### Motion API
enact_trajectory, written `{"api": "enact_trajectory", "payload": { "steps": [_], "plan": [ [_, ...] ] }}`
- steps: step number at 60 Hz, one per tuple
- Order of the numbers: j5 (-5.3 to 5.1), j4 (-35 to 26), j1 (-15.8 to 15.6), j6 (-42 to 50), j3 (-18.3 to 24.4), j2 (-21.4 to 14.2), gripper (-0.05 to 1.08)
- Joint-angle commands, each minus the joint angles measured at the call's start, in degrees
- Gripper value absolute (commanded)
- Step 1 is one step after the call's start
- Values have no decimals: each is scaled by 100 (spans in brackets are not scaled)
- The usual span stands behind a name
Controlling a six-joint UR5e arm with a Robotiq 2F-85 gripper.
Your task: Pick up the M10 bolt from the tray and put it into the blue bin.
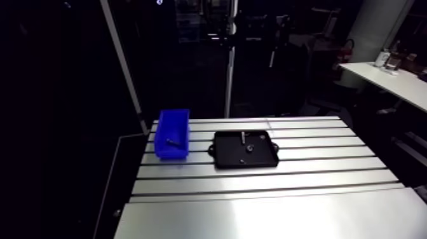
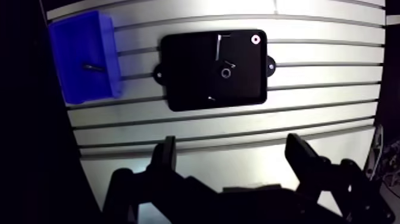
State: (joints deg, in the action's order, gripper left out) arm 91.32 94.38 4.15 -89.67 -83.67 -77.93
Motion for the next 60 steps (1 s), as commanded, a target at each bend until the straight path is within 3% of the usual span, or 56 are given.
{"api": "enact_trajectory", "payload": {
  "steps": [1,23,50,60],
  "plan": [
    [4,262,24,-19,-47,216,1],
    [4,670,102,-62,-151,672,1],
    [-5,1183,209,-90,-534,958,1],
    [-14,1330,283,-89,-633,1081,16]
  ]
}}
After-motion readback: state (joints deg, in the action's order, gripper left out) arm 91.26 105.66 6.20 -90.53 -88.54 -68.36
